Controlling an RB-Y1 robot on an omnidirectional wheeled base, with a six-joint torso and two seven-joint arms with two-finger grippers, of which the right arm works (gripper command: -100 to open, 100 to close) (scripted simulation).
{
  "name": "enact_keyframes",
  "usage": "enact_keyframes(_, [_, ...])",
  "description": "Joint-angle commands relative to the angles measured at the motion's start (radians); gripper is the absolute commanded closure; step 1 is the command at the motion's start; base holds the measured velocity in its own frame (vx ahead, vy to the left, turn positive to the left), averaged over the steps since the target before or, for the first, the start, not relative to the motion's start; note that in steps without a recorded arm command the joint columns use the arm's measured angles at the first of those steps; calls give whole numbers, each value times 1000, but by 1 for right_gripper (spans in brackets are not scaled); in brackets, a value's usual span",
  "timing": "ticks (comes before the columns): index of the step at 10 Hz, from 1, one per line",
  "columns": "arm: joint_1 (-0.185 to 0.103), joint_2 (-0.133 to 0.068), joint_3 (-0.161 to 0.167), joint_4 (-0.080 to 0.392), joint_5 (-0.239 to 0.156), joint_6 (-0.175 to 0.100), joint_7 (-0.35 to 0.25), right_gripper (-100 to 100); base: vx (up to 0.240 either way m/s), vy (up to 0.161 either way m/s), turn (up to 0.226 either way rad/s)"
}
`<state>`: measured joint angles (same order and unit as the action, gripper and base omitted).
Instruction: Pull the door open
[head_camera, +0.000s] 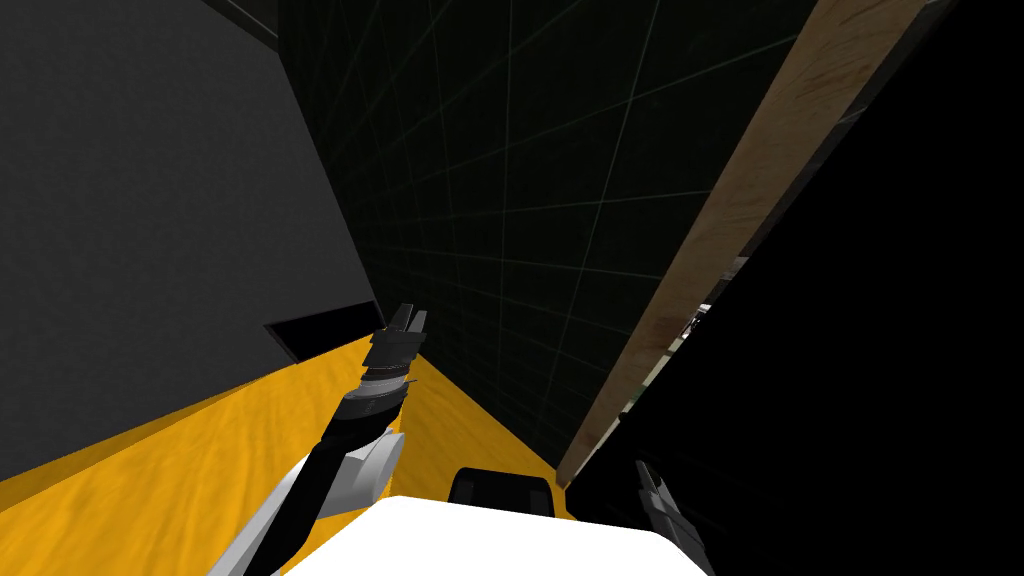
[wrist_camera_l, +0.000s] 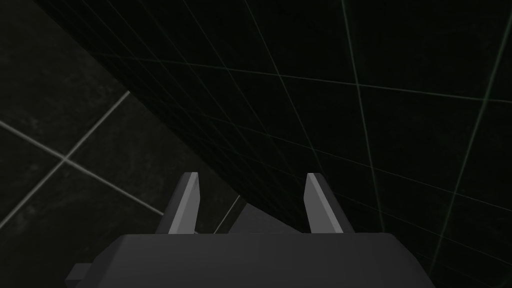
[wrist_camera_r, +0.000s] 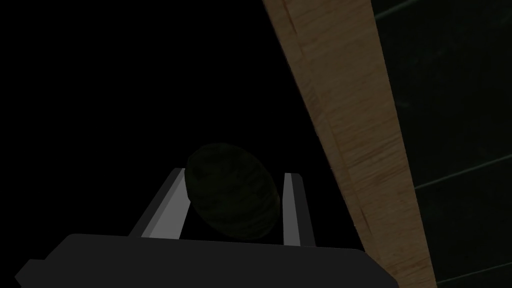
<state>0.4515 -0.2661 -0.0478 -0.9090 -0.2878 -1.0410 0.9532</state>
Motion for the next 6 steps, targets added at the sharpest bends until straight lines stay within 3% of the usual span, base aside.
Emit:
enact_keyframes(1, [-4, -1, 0, 2, -12, 3, -50, 100, -54, 5, 44])
enact_keyframes(6, [-20, -2, 5, 8, -39, 9, -171, 100, -52, -2, 44])
